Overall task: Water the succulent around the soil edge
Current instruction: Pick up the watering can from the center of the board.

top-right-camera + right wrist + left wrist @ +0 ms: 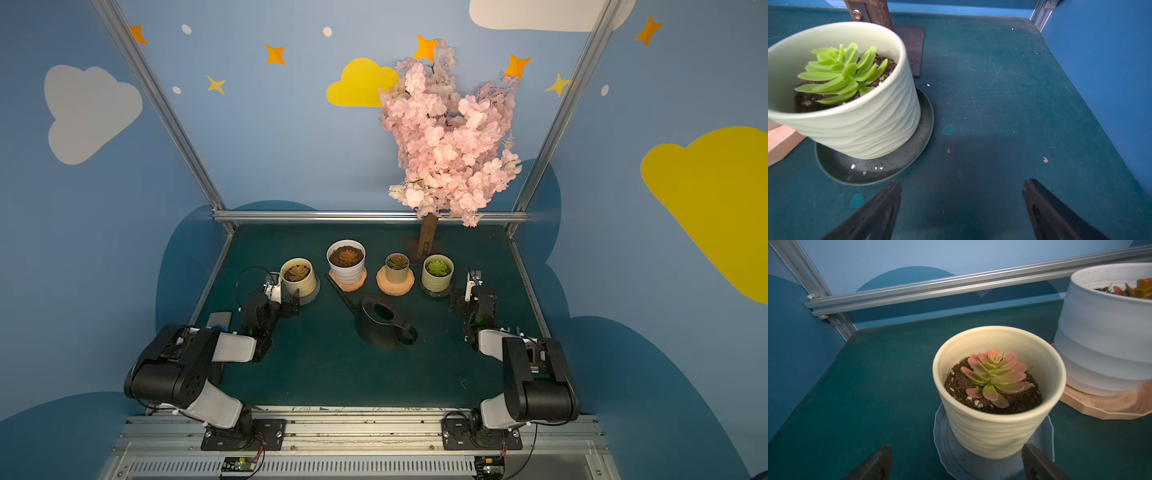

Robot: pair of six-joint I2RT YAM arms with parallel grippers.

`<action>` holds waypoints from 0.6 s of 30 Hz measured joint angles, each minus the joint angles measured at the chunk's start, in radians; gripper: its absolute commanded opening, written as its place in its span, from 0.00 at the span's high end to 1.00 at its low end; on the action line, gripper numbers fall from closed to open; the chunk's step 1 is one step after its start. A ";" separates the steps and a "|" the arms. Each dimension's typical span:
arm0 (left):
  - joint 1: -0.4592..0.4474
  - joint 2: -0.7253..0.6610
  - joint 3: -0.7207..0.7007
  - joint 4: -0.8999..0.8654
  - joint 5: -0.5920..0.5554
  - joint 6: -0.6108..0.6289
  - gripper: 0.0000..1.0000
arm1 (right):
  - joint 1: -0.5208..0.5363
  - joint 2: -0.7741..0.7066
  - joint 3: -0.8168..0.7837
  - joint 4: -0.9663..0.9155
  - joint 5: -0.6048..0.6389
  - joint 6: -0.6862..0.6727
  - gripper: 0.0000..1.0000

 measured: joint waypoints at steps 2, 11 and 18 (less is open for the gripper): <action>0.000 0.000 0.000 0.000 0.002 0.001 0.00 | 0.000 0.000 0.000 0.000 0.000 0.000 0.04; 0.000 0.000 0.000 0.000 0.008 0.001 0.00 | -0.002 0.000 0.000 0.000 -0.001 0.000 0.04; 0.000 0.000 0.000 0.000 0.008 0.001 0.00 | -0.005 0.000 0.000 0.000 -0.005 0.000 0.04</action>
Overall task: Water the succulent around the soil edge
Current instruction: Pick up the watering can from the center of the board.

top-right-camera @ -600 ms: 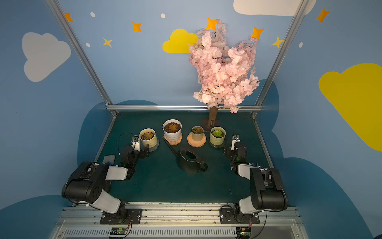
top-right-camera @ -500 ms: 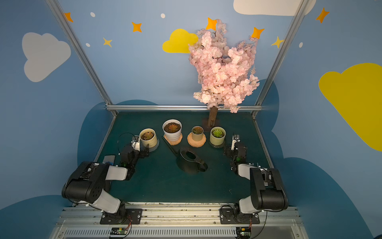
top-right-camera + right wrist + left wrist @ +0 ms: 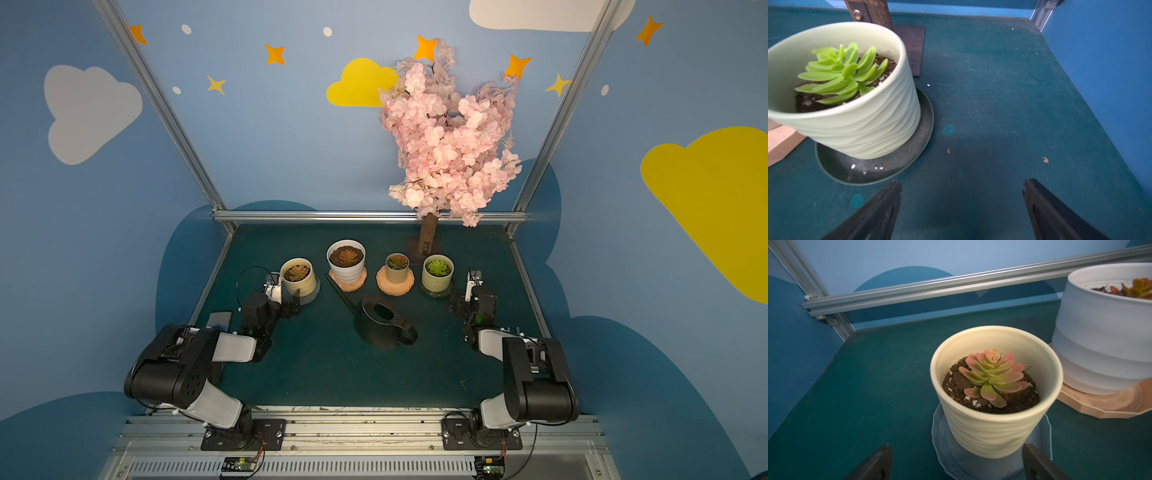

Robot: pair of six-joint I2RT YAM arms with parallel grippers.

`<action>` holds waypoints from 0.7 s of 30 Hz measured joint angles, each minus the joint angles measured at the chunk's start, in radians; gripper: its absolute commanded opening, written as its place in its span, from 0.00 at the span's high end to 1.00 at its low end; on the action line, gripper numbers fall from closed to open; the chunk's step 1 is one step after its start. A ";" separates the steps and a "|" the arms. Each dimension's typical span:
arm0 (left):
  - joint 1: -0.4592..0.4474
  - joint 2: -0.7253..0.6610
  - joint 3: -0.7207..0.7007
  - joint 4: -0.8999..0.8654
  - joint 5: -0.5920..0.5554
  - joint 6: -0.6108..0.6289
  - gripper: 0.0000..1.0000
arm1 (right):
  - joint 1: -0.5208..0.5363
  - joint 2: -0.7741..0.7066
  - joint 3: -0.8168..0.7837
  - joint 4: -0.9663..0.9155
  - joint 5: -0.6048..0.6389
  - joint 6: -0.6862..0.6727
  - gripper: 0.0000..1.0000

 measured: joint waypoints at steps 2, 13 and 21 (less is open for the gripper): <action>0.003 0.000 0.000 0.000 0.009 0.000 0.00 | 0.000 0.000 0.000 0.000 0.000 0.000 0.04; 0.081 -0.377 0.095 -0.425 0.249 0.064 0.00 | 0.007 -0.344 0.046 -0.256 0.198 0.153 0.04; 0.250 -0.715 0.213 -0.883 0.544 0.109 0.00 | -0.003 -0.527 0.054 -0.388 0.055 0.477 0.04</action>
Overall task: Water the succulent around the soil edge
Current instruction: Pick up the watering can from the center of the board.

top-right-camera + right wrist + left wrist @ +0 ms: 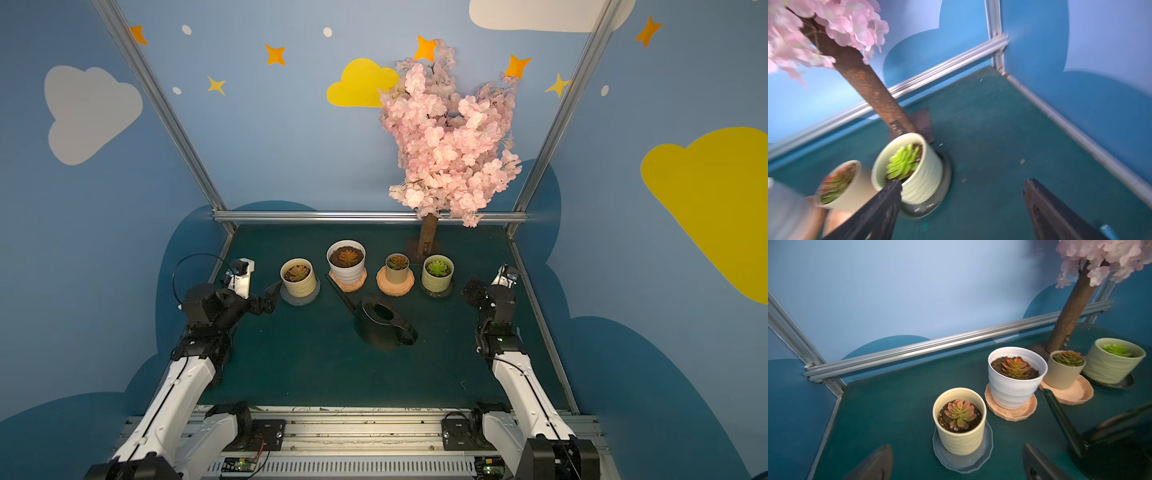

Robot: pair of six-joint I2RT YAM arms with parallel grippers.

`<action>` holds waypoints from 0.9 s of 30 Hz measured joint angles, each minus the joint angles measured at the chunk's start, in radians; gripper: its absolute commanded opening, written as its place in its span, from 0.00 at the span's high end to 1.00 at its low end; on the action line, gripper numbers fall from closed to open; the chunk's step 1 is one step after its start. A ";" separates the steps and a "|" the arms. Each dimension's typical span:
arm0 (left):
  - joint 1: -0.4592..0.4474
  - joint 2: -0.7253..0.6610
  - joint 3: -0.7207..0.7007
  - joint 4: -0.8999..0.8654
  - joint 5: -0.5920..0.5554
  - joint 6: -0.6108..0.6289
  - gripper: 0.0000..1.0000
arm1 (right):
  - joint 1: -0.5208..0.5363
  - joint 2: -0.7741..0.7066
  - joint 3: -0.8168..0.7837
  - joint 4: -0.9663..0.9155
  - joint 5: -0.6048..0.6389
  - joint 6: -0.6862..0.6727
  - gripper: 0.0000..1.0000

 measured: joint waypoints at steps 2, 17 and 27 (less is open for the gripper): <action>0.026 -0.037 0.019 -0.100 0.062 0.016 0.00 | 0.000 -0.019 0.002 -0.029 -0.102 0.051 0.04; 0.187 0.014 -0.031 -0.319 0.280 0.073 0.03 | 0.418 -0.346 0.057 -0.437 -0.276 -0.016 0.04; 0.212 0.086 -0.031 -0.320 0.357 0.099 0.00 | 0.678 -0.233 -0.025 -0.431 -0.160 -0.090 0.04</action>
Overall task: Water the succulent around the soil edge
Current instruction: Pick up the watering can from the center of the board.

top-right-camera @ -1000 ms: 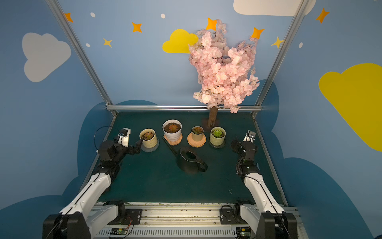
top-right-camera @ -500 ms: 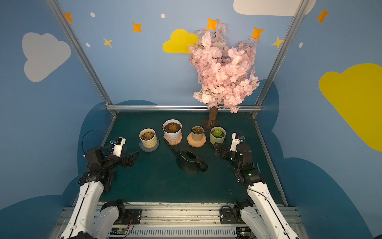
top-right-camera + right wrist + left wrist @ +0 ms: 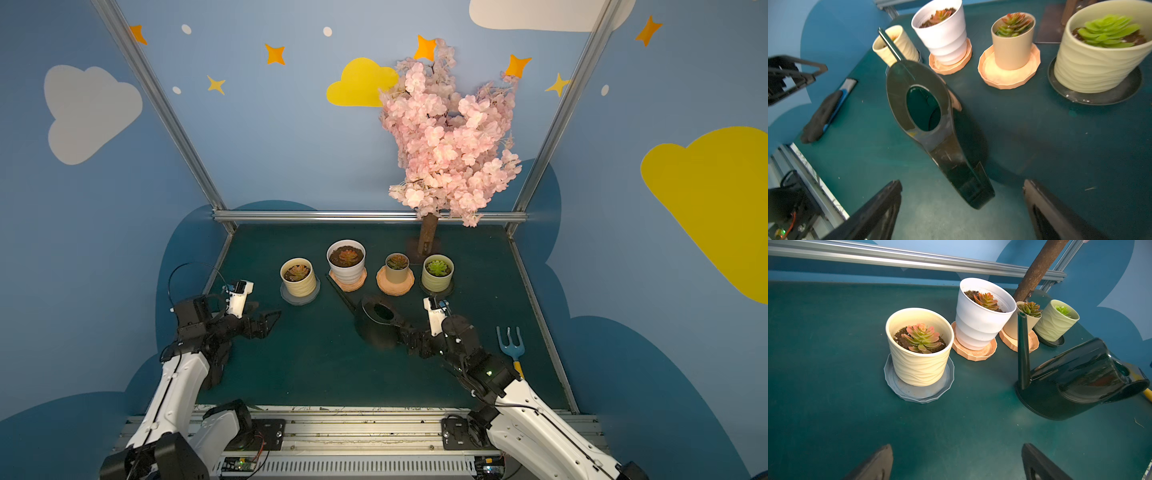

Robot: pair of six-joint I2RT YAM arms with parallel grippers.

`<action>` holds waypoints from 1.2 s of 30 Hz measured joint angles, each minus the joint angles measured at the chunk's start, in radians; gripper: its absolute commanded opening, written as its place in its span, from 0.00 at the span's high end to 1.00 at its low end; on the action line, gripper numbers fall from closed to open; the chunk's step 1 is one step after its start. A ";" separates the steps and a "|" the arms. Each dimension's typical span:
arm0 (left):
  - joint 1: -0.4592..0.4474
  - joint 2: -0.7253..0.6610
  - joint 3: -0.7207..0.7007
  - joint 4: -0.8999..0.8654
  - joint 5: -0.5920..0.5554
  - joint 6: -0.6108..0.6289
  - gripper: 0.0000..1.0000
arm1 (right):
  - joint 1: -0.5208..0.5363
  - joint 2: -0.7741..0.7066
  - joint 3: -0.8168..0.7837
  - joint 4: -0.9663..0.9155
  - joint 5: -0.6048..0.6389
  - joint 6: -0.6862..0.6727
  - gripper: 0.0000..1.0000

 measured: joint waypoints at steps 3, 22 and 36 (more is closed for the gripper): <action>0.000 0.005 0.000 -0.003 0.016 0.012 0.00 | 0.068 0.054 -0.001 0.014 0.053 -0.020 0.04; 0.002 0.061 -0.003 0.015 0.095 0.019 0.00 | 0.071 0.240 -0.076 0.240 0.190 -0.064 0.25; 0.010 0.166 0.042 0.015 0.163 0.031 0.00 | 0.074 0.390 -0.050 0.273 0.025 -0.154 0.38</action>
